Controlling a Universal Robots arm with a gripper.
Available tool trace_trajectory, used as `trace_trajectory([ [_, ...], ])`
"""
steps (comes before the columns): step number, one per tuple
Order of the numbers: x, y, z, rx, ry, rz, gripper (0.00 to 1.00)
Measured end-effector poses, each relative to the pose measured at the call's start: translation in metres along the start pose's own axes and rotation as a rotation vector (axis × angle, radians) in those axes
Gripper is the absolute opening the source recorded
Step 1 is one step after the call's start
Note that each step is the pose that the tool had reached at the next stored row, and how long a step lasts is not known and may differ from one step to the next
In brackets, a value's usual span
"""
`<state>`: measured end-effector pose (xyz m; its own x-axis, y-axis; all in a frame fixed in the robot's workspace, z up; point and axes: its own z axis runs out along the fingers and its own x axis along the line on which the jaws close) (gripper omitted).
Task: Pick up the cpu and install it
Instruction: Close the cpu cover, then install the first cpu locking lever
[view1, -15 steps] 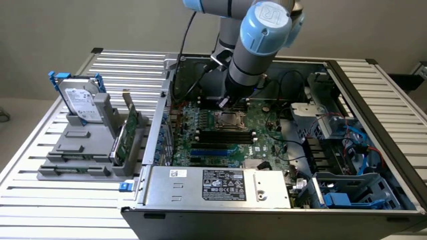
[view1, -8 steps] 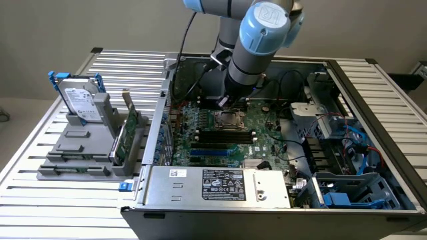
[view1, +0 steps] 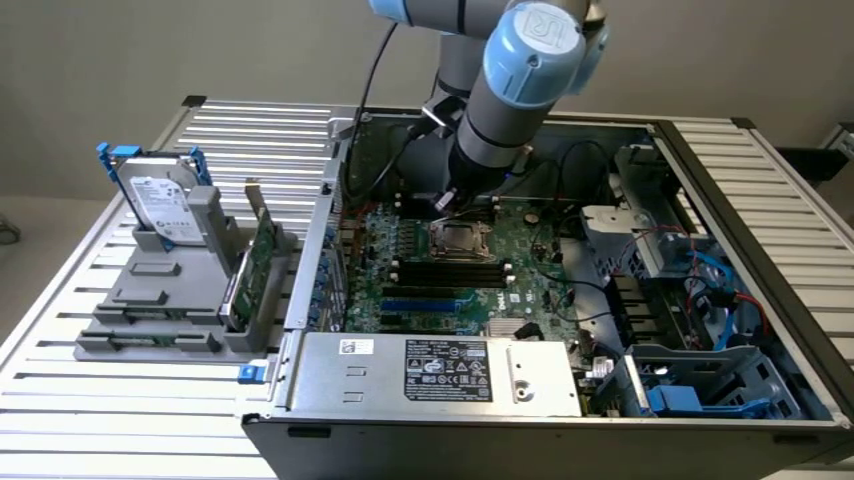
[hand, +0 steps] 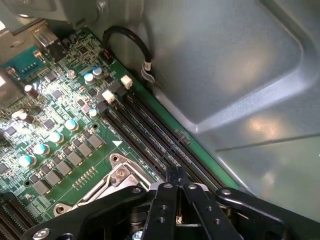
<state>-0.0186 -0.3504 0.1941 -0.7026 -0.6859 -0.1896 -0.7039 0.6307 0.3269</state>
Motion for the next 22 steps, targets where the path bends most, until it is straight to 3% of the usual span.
trace_trajectory([
  [5, -0.003, 0.0067, -0.0168, -0.0002, 0.0005, 0.000, 0.11],
  [15, 0.000, 0.0127, -0.0201, 0.0013, -0.0028, 0.013, 0.11],
  [20, 0.003, 0.0152, -0.0200, 0.0098, 0.0072, 0.016, 0.11],
  [22, 0.004, 0.0167, -0.0199, 0.0074, 0.0121, 0.018, 0.11],
])
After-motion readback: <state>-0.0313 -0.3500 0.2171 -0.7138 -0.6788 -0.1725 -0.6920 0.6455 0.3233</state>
